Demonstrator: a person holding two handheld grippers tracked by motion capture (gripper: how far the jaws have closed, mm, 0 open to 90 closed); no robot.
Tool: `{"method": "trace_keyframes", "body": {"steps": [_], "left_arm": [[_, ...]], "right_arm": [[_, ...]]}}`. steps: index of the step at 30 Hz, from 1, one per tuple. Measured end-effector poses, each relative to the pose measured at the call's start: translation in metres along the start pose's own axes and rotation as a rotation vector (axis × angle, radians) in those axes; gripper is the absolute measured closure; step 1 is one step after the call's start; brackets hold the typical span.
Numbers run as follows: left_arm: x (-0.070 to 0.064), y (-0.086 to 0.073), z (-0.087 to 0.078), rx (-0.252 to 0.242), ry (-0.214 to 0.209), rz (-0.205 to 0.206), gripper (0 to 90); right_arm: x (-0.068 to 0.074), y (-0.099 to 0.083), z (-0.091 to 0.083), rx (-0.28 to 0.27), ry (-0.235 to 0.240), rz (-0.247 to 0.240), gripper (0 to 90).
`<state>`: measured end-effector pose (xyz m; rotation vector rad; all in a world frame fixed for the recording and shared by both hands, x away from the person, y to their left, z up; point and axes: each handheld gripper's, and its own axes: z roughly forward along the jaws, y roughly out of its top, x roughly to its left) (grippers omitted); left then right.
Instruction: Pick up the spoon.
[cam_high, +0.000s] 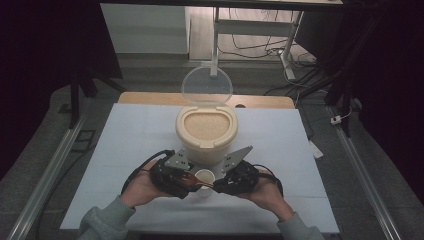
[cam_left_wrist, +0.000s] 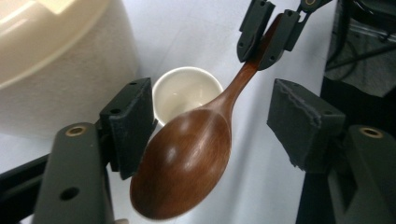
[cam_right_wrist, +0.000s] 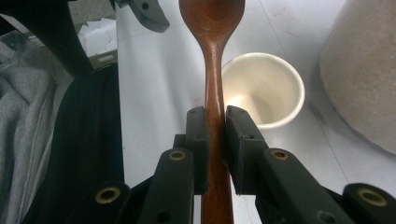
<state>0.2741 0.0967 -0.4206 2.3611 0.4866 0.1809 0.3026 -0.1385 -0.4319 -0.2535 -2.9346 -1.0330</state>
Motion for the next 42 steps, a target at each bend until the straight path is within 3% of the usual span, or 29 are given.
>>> {"method": "trace_keyframes", "body": {"steps": [16,21,29,36,40,42], "left_arm": [[-0.002,0.01,0.022,0.14,-0.106,0.071,47.7],[-0.003,0.01,0.024,0.163,-0.122,0.082,53.7],[-0.007,0.01,0.031,0.202,-0.163,0.116,69.3],[-0.009,0.008,0.033,0.224,-0.203,0.161,76.2],[-0.01,0.007,0.036,0.233,-0.194,0.162,77.8],[-0.009,0.007,0.036,0.233,-0.177,0.155,78.2]], "right_arm": [[0.008,0.007,0.008,0.03,0.019,-0.073,79.2],[0.011,0.009,0.008,0.035,0.018,-0.095,79.2],[0.018,0.013,0.007,0.03,0.008,-0.175,79.2],[0.022,0.013,0.009,0.04,0.01,-0.234,78.7],[0.02,0.013,0.011,0.029,0.008,-0.217,77.3],[0.017,0.011,0.009,0.007,-0.004,-0.176,72.0]]}}
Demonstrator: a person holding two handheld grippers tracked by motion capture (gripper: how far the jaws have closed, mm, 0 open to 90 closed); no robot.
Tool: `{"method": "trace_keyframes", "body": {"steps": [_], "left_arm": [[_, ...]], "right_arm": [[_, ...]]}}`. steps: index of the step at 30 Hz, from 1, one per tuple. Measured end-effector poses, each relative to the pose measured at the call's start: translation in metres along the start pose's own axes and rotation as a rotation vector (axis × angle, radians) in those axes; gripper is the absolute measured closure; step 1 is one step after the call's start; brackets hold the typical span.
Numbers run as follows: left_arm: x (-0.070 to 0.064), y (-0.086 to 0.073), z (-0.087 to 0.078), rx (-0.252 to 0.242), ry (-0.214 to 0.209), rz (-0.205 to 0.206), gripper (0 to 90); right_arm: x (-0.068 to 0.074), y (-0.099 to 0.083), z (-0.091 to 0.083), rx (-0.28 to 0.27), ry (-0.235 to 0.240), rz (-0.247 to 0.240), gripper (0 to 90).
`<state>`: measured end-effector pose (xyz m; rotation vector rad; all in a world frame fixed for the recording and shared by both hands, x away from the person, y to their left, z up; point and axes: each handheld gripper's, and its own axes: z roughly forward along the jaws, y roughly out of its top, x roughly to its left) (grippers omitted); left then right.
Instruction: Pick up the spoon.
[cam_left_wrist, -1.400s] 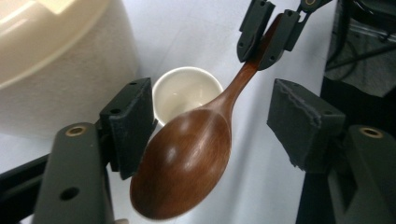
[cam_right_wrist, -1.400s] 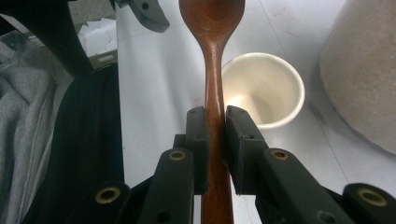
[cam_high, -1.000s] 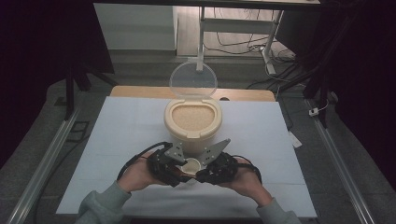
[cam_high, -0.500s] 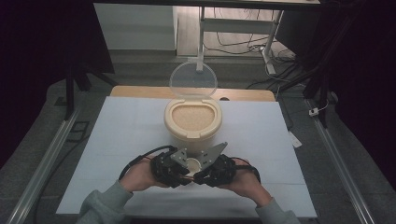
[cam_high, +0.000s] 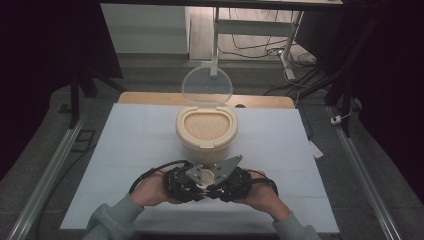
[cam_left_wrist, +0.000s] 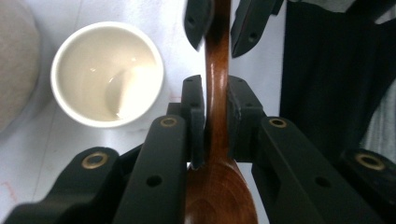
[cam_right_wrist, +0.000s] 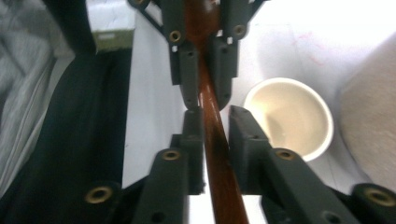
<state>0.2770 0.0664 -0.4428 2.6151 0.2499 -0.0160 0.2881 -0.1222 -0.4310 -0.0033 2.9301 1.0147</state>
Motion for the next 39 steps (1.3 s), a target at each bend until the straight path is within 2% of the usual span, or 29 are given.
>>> {"method": "trace_keyframes", "body": {"steps": [2,7,10,14,15,16,20,24,25,27,30,35,39], "left_arm": [[0.003,-0.002,-0.002,-0.018,0.015,-0.015,78.3],[0.005,-0.006,-0.007,-0.059,0.059,-0.036,78.3],[0.006,-0.008,-0.011,-0.09,0.081,-0.05,78.4],[0.007,-0.01,-0.013,-0.115,0.102,-0.061,78.4],[0.007,-0.011,-0.014,-0.125,0.107,-0.066,78.4],[0.008,-0.011,-0.014,-0.135,0.112,-0.072,78.4],[0.007,-0.012,-0.016,-0.166,0.126,-0.083,78.4],[0.007,-0.012,-0.017,-0.177,0.139,-0.085,78.5],[0.006,-0.012,-0.017,-0.179,0.143,-0.084,78.4],[0.005,-0.012,-0.017,-0.188,0.149,-0.08,78.4],[0.004,-0.012,-0.018,-0.204,0.161,-0.078,78.5],[0.004,-0.013,-0.021,-0.238,0.184,-0.09,78.5],[0.004,-0.015,-0.022,-0.262,0.206,-0.103,78.6]], "right_arm": [[-0.003,-0.002,-0.004,-0.047,-0.015,0.052,68.4],[-0.011,-0.009,-0.015,-0.157,-0.091,0.157,59.8],[-0.013,-0.016,-0.023,-0.228,-0.168,0.216,56.2],[-0.015,-0.025,-0.032,-0.278,-0.234,0.293,51.4],[-0.015,-0.025,-0.032,-0.278,-0.234,0.293,51.4],[-0.014,-0.031,-0.035,-0.295,-0.261,0.328,49.3],[-0.012,-0.042,-0.04,-0.345,-0.309,0.398,46.8],[-0.01,-0.049,-0.042,-0.364,-0.332,0.429,44.8],[-0.009,-0.053,-0.043,-0.376,-0.334,0.451,43.7],[-0.009,-0.054,-0.044,-0.371,-0.335,0.453,43.4],[-0.005,-0.059,-0.046,-0.399,-0.344,0.479,42.0],[-0.003,-0.062,-0.046,-0.417,-0.35,0.495,40.5],[-0.003,-0.063,-0.043,-0.43,-0.337,0.512,39.5]]}}
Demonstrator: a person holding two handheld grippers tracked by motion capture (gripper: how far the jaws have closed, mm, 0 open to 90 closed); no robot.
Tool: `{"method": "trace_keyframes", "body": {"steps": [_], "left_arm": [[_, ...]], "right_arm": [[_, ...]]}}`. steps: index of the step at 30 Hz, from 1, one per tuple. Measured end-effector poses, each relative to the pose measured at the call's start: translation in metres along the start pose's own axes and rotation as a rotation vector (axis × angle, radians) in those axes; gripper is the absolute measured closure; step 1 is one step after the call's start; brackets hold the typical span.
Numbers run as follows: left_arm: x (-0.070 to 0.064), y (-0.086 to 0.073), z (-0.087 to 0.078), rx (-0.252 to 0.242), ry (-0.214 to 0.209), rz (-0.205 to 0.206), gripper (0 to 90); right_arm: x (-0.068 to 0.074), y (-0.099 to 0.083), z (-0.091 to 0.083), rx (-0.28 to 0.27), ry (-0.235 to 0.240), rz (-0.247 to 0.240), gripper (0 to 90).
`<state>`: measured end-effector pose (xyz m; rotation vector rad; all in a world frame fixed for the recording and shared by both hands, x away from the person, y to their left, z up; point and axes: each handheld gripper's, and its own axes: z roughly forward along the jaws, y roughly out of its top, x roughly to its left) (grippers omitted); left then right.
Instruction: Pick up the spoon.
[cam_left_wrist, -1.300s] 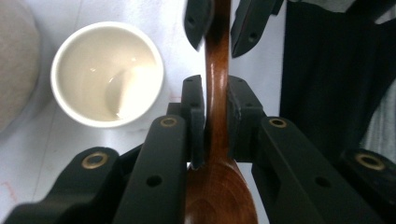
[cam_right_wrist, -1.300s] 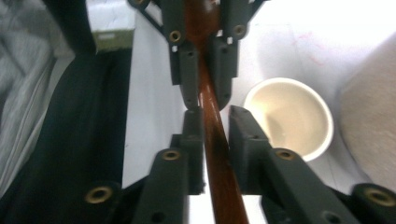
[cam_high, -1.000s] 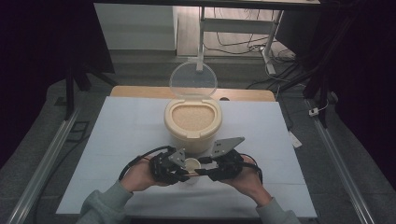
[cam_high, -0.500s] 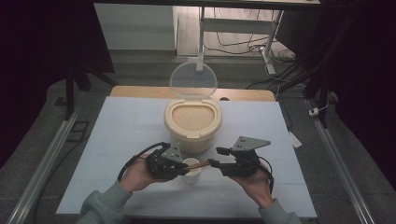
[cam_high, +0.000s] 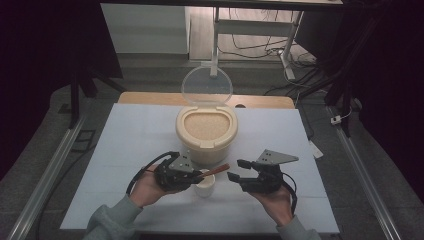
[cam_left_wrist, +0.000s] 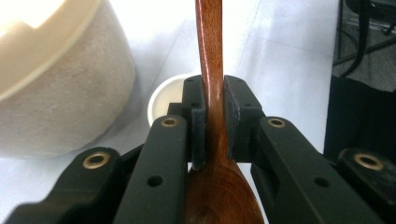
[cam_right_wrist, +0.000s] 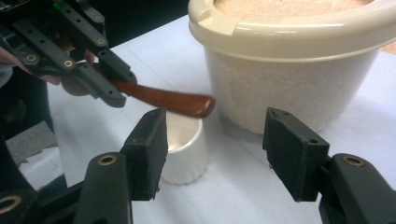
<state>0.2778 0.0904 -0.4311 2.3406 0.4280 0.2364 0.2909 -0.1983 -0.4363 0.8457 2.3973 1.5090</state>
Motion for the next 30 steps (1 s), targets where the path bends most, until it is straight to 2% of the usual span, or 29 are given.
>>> {"method": "trace_keyframes", "body": {"steps": [8,19,25,30], "left_arm": [[-0.001,0.0,-0.001,-0.036,0.028,-0.007,78.7],[-0.006,0.001,0.002,-0.054,0.033,-0.002,78.8],[-0.007,0.002,0.005,-0.054,0.033,0.003,78.8],[-0.012,0.004,0.007,-0.055,0.033,0.018,78.8]], "right_arm": [[0.002,-0.002,0.004,-0.003,0.013,0.02,38.5],[0.008,-0.002,0.01,-0.01,0.014,0.034,37.9],[0.008,-0.003,0.015,-0.009,0.025,0.059,38.0],[0.01,-0.001,0.018,-0.042,0.055,0.117,40.9]]}}
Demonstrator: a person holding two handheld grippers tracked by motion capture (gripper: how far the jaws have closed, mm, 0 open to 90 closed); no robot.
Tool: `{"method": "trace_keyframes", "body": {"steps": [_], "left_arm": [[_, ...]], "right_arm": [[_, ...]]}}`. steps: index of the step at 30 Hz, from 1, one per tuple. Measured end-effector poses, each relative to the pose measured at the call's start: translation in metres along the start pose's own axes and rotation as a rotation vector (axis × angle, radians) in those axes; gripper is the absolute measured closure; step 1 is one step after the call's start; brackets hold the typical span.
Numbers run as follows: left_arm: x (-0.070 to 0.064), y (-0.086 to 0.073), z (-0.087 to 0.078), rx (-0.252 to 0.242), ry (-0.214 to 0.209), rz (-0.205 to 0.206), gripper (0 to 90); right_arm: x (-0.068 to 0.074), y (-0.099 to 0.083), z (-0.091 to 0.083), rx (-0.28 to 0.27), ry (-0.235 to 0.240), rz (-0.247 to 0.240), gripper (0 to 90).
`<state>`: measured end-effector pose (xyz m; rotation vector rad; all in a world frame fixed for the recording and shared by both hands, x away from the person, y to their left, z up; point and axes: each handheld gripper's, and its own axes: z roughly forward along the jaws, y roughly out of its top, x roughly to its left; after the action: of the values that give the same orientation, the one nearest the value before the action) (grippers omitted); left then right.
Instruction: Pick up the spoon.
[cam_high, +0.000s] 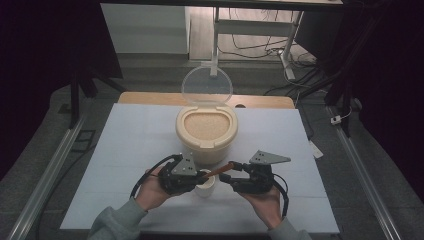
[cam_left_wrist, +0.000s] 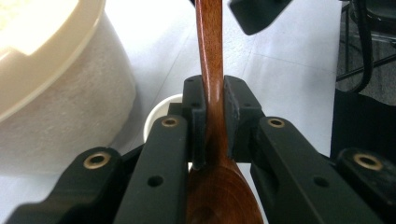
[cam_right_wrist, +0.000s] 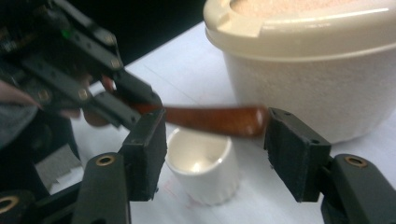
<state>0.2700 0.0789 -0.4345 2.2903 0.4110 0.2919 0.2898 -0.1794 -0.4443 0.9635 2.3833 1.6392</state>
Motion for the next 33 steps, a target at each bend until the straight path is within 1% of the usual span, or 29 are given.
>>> {"method": "trace_keyframes", "body": {"steps": [1,2,3,4,5,6,7,11,12,14,15,16,17,19,20,21,22,23,24,25,26,27,28,29,30,33], "left_arm": [[-0.0013,0.0005,0.0008,0.001,0.002,0.004,78.8],[-0.0025,0.0011,0.0016,0.005,0.001,0.01,78.9],[-0.0033,0.0014,0.0022,0.008,0.005,0.013,78.9],[-0.0041,0.0015,0.0026,0.012,0.012,0.018,78.9],[-0.0042,0.0014,0.0027,0.012,0.013,0.019,78.9],[-0.0042,0.0014,0.0024,0.006,0.017,0.017,79.0],[-0.0042,0.0014,0.0018,0.0,0.023,0.017,79.0],[-0.0039,0.0014,-0.0012,-0.023,0.04,0.009,79.1],[-0.0036,0.0012,-0.0017,-0.024,0.042,0.008,79.1],[-0.0032,0.0011,-0.0016,-0.023,0.04,0.007,79.1],[-0.0041,0.0014,0.0,-0.01,0.032,0.014,79.1],[-0.0041,0.0014,0.0,-0.01,0.032,0.014,79.2],[-0.0057,0.0015,0.0017,-0.003,0.038,0.02,79.2],[-0.0068,0.0017,0.0035,0.002,0.043,0.023,79.2],[-0.0063,0.0017,0.0035,0.006,0.042,0.026,79.2],[-0.006,0.0015,0.0036,0.006,0.043,0.024,79.2],[-0.0057,0.0013,0.0038,0.011,0.043,0.024,79.3],[-0.0054,0.0012,0.0038,0.016,0.043,0.029,79.3],[-0.0057,0.0011,0.0045,0.014,0.041,0.026,79.4],[-0.006,0.0012,0.0048,0.018,0.038,0.028,79.4],[-0.0064,0.0013,0.0051,0.02,0.036,0.03,79.4],[-0.0065,0.0013,0.0051,0.02,0.033,0.031,79.4],[-0.0064,0.0014,0.0045,0.019,0.03,0.03,79.4],[-0.0064,0.0013,0.0037,0.017,0.032,0.029,79.5],[-0.0062,0.0011,0.0027,0.017,0.033,0.031,79.5],[-0.0065,0.0009,0.0005,0.013,0.031,0.038,79.6]], "right_arm": [[0.0,0.0,0.0,0.0,0.0,0.0,40.9],[0.002,0.0011,0.0014,-0.012,0.012,0.018,42.4],[0.002,0.0011,0.0014,-0.012,0.012,0.018,42.4],[0.0037,0.0015,0.0013,-0.02,-0.004,0.019,45.4],[0.0037,0.0015,0.0013,-0.02,-0.004,0.019,45.4],[0.0033,0.0014,0.0002,-0.036,-0.008,0.042,48.3],[0.0024,0.0011,-0.0001,-0.039,-0.004,0.058,48.6],[0.0009,-0.0007,0.0006,-0.035,-0.019,0.079,48.5],[-0.0003,-0.0021,0.002,-0.035,-0.002,0.105,48.5],[0.0,-0.0027,0.0039,-0.029,-0.003,0.107,49.6],[0.0,-0.0029,0.0041,-0.029,0.006,0.108,50.4],[0.0,-0.0029,0.0041,-0.029,0.006,0.108,50.4],[0.0011,-0.0028,0.0037,-0.046,0.01,0.108,51.1],[0.0011,-0.0025,0.003,-0.05,0.012,0.109,52.4],[0.0005,-0.0024,0.0016,-0.061,0.026,0.123,56.9],[0.0005,-0.0024,0.0016,-0.061,0.026,0.123,56.9],[-0.0001,-0.0021,0.0002,-0.077,0.051,0.137,61.9],[-0.0001,-0.0021,0.0002,-0.077,0.051,0.137,61.9],[0.0002,-0.0011,-0.0013,-0.097,0.071,0.141,67.0],[0.0008,-0.0005,-0.0021,-0.111,0.085,0.143,69.8],[0.0008,-0.0005,-0.0021,-0.111,0.085,0.143,69.8],[0.0018,0.0013,-0.0033,-0.138,0.122,0.132,74.3],[0.0018,0.0013,-0.0033,-0.138,0.122,0.132,74.3],[0.0025,0.0017,-0.0034,-0.156,0.141,0.126,76.4],[0.0039,0.0024,-0.0031,-0.174,0.172,0.122,79.2],[0.0049,0.0029,-0.003,-0.193,0.206,0.127,81.9]]}}
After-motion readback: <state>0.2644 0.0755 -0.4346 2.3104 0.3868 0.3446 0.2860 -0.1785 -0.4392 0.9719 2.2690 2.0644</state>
